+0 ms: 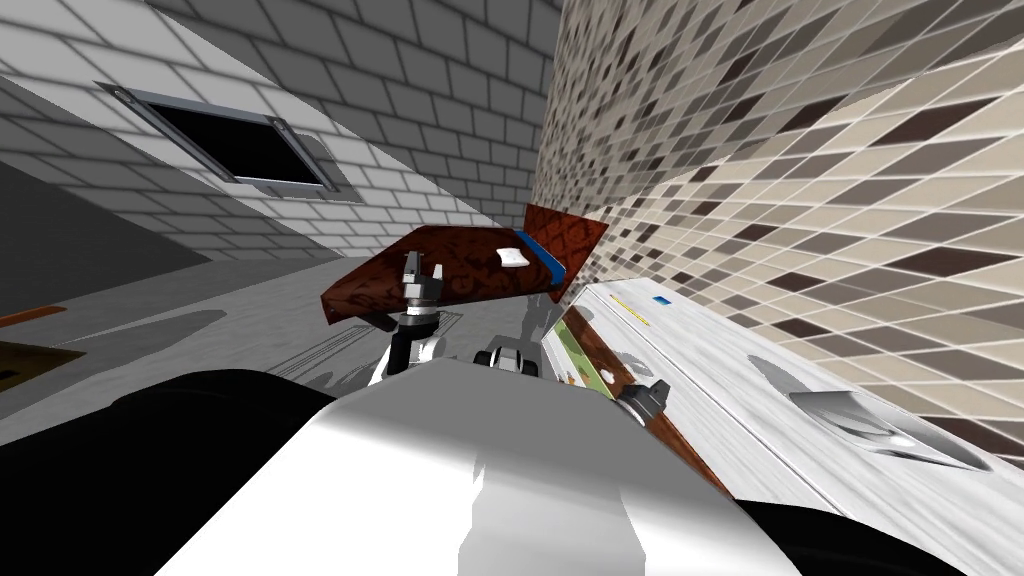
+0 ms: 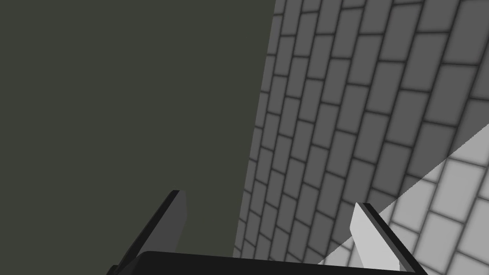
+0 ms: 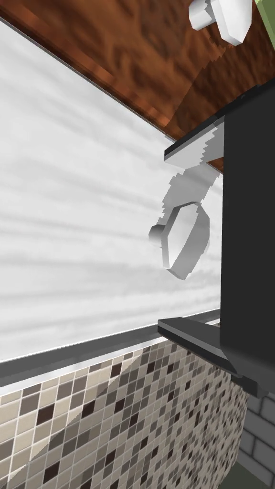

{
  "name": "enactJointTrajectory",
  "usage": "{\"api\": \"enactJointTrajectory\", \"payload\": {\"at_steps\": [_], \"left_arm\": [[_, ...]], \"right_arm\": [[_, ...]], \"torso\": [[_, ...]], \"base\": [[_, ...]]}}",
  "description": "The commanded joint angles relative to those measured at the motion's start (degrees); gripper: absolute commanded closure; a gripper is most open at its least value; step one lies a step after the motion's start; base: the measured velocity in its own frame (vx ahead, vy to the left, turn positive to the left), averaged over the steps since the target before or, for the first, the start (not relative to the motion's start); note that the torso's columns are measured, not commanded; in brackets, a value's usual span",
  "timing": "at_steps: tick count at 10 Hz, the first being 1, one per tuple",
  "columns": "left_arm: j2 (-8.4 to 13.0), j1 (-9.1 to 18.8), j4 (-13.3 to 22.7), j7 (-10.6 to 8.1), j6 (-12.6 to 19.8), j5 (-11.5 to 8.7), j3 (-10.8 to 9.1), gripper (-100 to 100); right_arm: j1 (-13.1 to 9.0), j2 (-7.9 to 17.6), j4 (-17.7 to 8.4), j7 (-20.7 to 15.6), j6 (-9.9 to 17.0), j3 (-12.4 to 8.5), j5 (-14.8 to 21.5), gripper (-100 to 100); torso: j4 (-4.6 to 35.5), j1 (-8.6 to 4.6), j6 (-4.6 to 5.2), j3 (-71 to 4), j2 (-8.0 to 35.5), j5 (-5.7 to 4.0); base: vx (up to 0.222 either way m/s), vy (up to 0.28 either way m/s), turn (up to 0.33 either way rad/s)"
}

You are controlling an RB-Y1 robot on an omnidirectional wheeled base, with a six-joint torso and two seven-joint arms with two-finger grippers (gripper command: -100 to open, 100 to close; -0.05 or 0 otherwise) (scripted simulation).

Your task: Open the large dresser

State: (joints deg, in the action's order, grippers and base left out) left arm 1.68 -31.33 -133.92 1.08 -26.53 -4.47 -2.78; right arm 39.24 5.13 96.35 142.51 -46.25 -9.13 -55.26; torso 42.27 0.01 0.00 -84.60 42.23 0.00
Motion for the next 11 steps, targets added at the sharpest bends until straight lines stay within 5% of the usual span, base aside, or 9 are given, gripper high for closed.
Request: {"api": "enactJointTrajectory", "payload": {"at_steps": [1, 5, 6, 11], "left_arm": [[0.0, 0.0, 0.0, 0.00, 0.0, 0.0, 0.00, 0], [0.0, 0.0, 0.0, 0.00, 0.0, 0.0, -0.01, 0], [0.0, 0.0, 0.0, 0.00, 0.0, 0.0, 0.00, 0], [0.0, 0.0, 0.0, 0.00, 0.0, 0.0, 0.02, 0]], "right_arm": [[0.2, -1.9, -0.8, 4.1, -0.1, -0.2, -1.7, -100], [0.5, -1.7, -0.1, 4.2, 0.7, -0.8, -2.5, -100], [0.6, -1.7, 0.1, 4.2, 0.9, -0.9, -2.5, 100], [2.0, -1.9, 1.9, 4.1, 1.3, -0.7, -2.5, 100]], "torso": [[0.0, -0.01, 0.00, 0.0, 0.0, 0.00], [0.0, -0.16, 0.00, 0.0, 0.0, -0.03], [0.0, -0.04, -0.01, 0.0, 0.0, -0.03], [-0.1, -0.16, -0.06, 0.1, 0.0, -0.24]], "base": [[0.051, -0.010, 0.072], [0.040, -0.026, 0.010], [0.005, -0.009, -0.006], [-0.056, 0.161, -0.008]]}}
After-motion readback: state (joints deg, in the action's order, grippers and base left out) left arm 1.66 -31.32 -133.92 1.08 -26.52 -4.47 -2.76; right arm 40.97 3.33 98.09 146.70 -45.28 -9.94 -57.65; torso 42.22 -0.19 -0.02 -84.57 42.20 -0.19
